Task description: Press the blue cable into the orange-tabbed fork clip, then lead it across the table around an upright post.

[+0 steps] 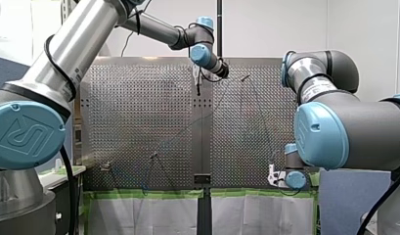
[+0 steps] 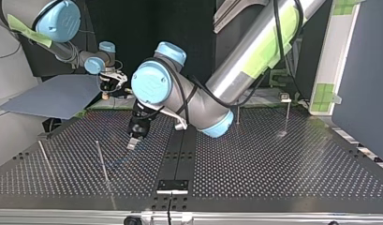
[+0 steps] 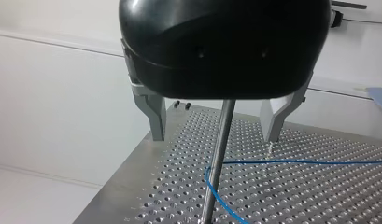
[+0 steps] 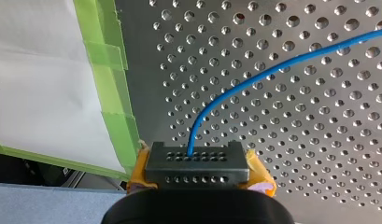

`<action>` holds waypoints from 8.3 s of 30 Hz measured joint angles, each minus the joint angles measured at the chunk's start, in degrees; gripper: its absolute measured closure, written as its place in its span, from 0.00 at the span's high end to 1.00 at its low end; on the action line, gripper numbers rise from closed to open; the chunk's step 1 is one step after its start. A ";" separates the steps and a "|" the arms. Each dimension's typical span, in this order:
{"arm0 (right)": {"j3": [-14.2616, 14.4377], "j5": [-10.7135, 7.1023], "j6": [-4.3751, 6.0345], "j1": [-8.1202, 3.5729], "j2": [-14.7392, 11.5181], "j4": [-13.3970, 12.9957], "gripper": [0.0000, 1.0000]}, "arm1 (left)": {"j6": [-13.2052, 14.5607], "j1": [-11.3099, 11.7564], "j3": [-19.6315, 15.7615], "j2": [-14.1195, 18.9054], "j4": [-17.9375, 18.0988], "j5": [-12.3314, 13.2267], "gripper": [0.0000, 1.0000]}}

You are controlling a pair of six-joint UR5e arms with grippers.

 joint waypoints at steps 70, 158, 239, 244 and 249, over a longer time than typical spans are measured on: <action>-0.20 -0.24 0.27 0.14 0.01 0.13 0.00 | 0.77 -1.79 -2.07 3.68 -1.68 -9.20 1.00; -0.40 -0.71 0.53 0.62 0.01 0.54 0.00 | -13.04 -0.30 -46.90 5.80 42.63 -11.06 1.00; -0.56 -0.88 0.18 0.08 0.00 1.69 0.00 | -11.28 0.49 -70.07 5.80 65.78 -12.46 1.00; -0.55 -0.88 0.18 0.09 -0.01 1.69 0.00 | -11.28 0.49 -70.07 5.80 65.78 -12.46 1.00; -0.56 -0.89 0.18 0.09 0.00 1.69 0.00 | -11.28 0.49 -70.07 5.80 65.78 -12.46 1.00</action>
